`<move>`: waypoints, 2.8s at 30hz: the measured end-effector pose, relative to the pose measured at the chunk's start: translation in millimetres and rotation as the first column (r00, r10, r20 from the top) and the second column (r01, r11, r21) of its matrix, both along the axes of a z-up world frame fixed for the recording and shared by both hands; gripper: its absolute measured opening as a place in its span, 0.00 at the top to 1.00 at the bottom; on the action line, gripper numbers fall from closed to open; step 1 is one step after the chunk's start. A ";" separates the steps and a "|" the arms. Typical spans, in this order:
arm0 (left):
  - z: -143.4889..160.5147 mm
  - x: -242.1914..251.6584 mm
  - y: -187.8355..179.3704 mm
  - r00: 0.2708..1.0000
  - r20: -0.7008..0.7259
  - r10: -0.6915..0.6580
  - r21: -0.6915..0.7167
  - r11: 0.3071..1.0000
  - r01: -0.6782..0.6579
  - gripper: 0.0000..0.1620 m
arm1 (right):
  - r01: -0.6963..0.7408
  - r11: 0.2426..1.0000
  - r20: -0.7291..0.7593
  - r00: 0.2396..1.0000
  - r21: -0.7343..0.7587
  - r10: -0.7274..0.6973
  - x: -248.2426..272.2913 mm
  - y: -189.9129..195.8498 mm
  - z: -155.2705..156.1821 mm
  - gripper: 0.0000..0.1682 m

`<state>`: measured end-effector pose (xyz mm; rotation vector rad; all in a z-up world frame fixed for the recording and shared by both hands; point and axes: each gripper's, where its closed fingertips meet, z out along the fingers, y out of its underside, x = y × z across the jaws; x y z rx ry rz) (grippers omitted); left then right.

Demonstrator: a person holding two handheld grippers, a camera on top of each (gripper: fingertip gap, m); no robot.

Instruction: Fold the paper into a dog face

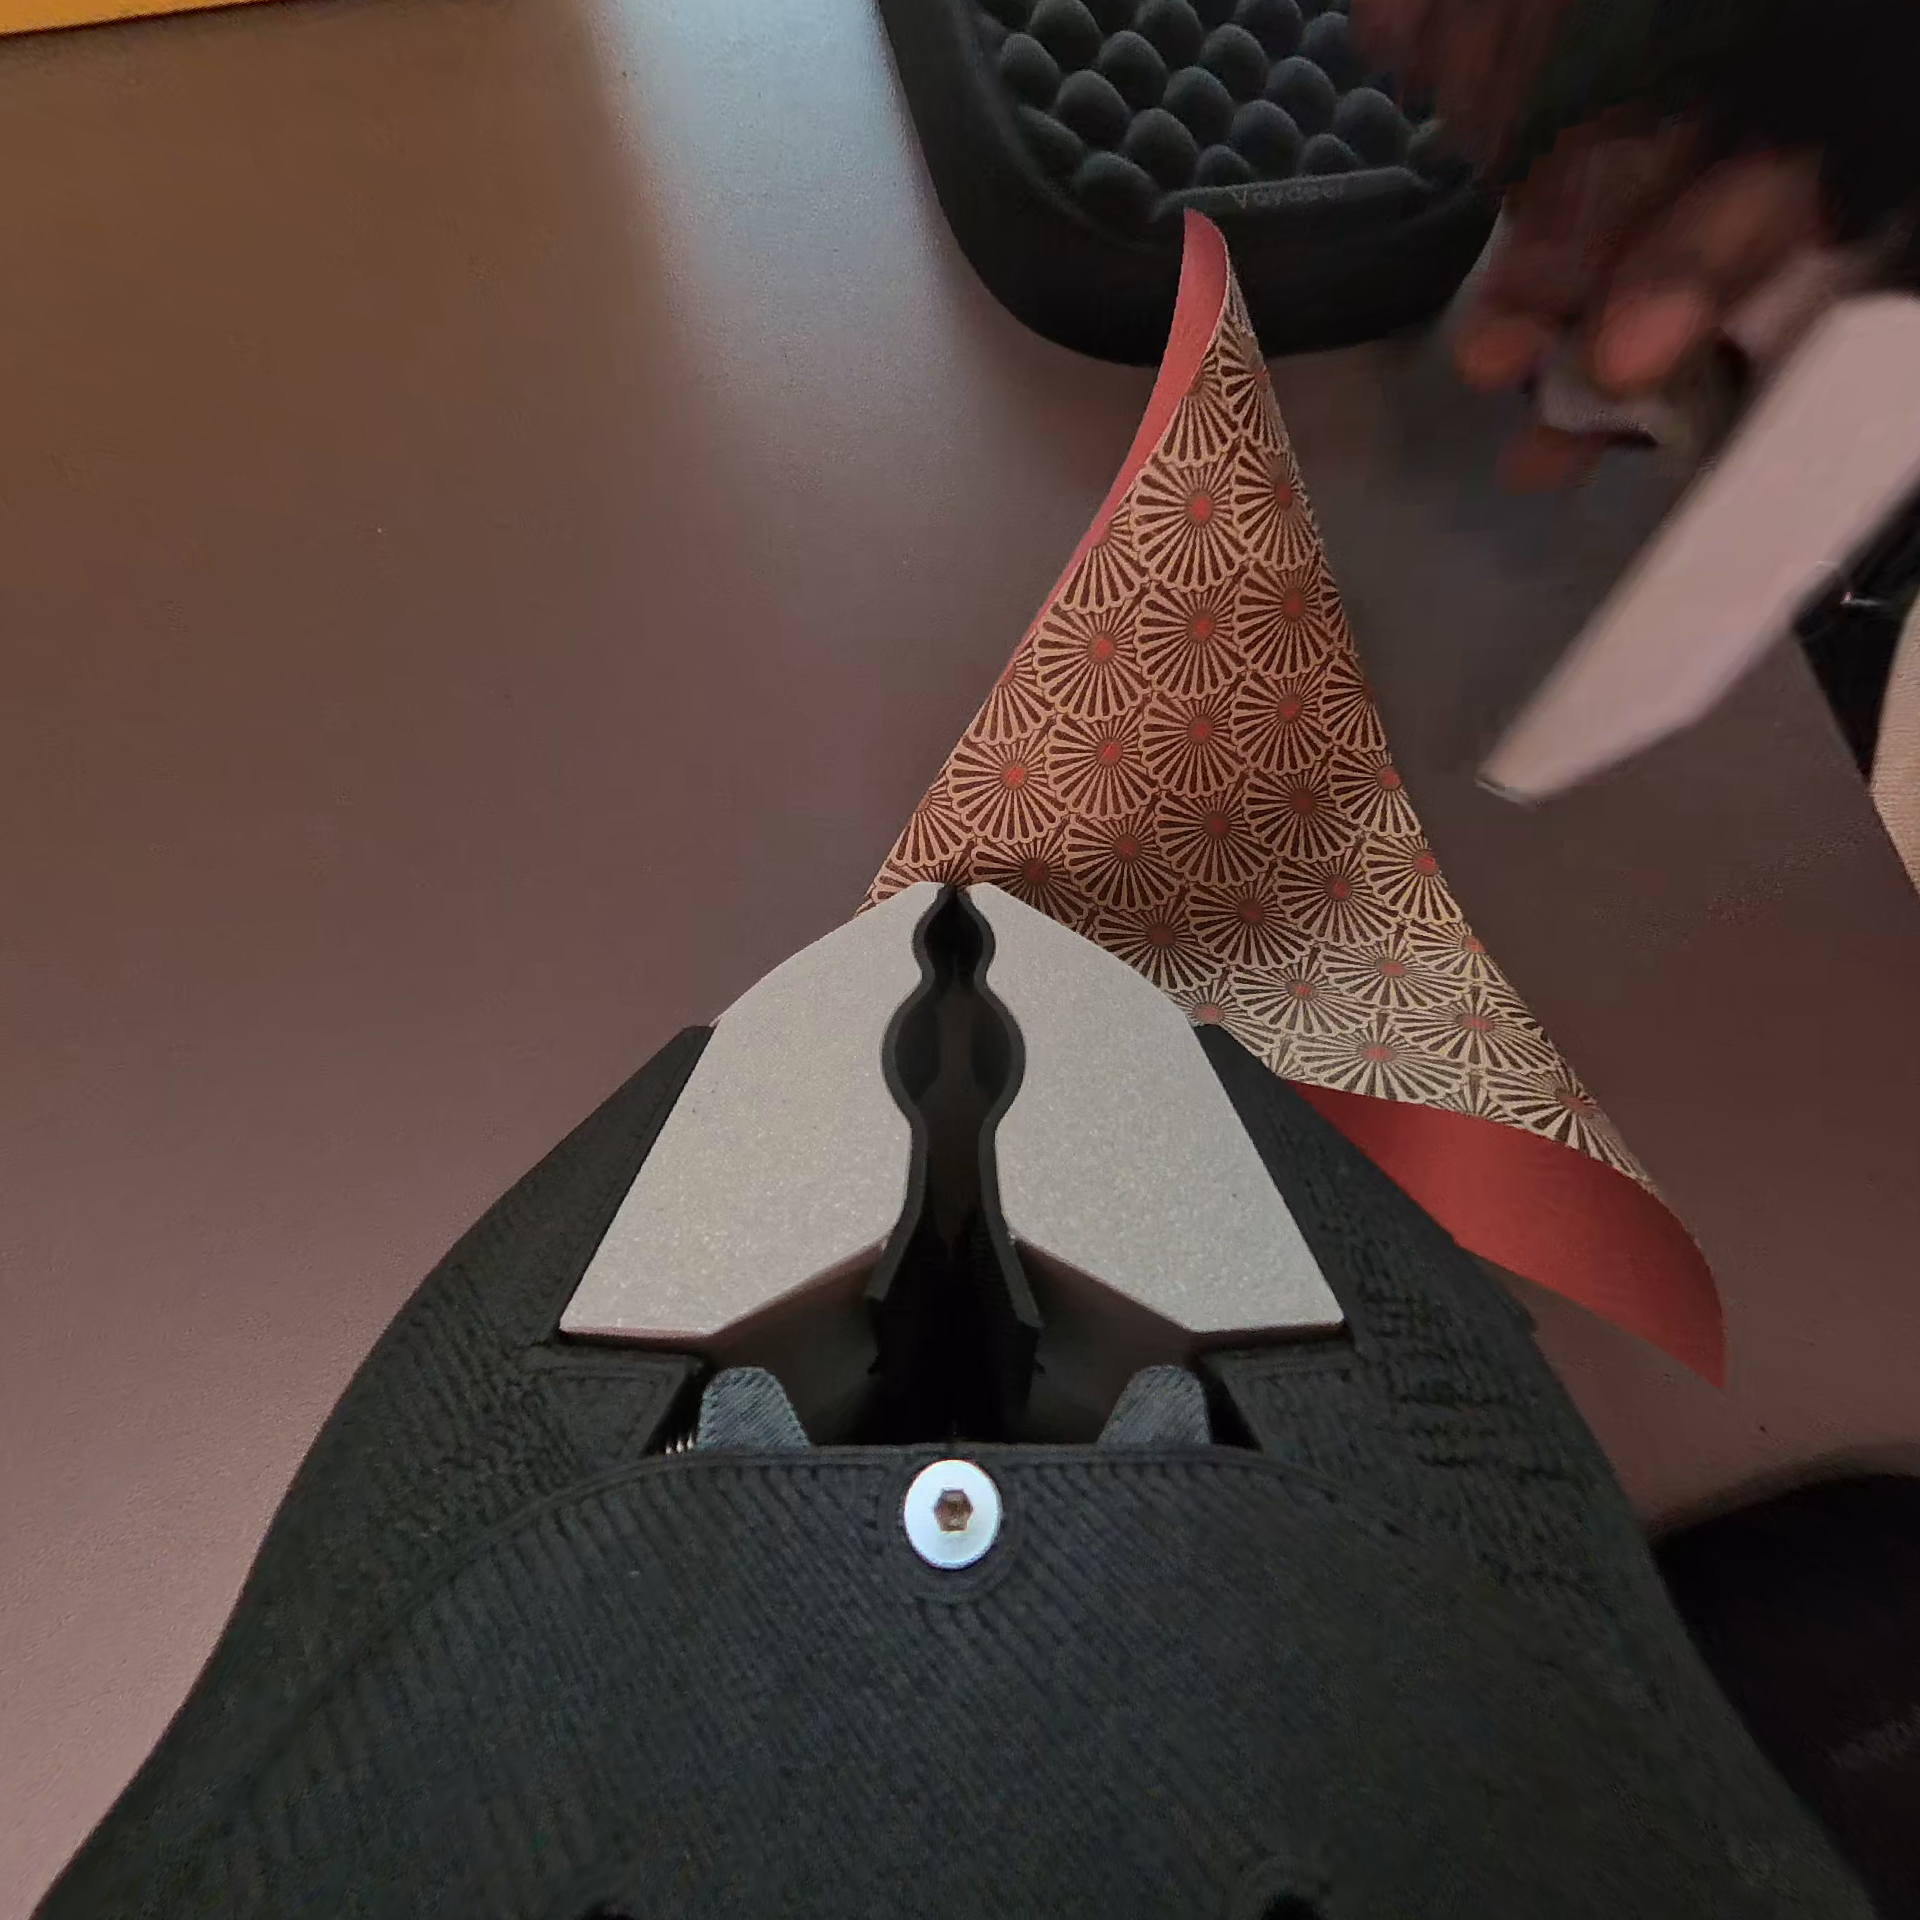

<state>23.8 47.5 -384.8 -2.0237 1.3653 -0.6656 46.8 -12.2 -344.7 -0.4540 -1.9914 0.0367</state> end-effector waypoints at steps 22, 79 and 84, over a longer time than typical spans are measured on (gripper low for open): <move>-0.1 -3.3 -1.1 1.000 -0.021 0.018 0.013 1.000 -0.018 0.99 | 0.494 0.813 0.190 0.806 0.308 -0.561 30.0 59.7 -31.8 1.00; 0.4 -45.6 -14.6 0.987 -0.042 0.158 0.001 0.987 -0.158 0.99 | 0.035 0.999 0.144 0.989 -0.022 -0.032 -34.2 13.1 -25.3 1.00; 0.3 -45.7 -14.7 0.986 -0.043 0.162 0.009 0.987 -0.162 0.99 | -0.102 0.995 0.110 0.989 0.008 0.100 -32.3 -21.0 -32.0 1.00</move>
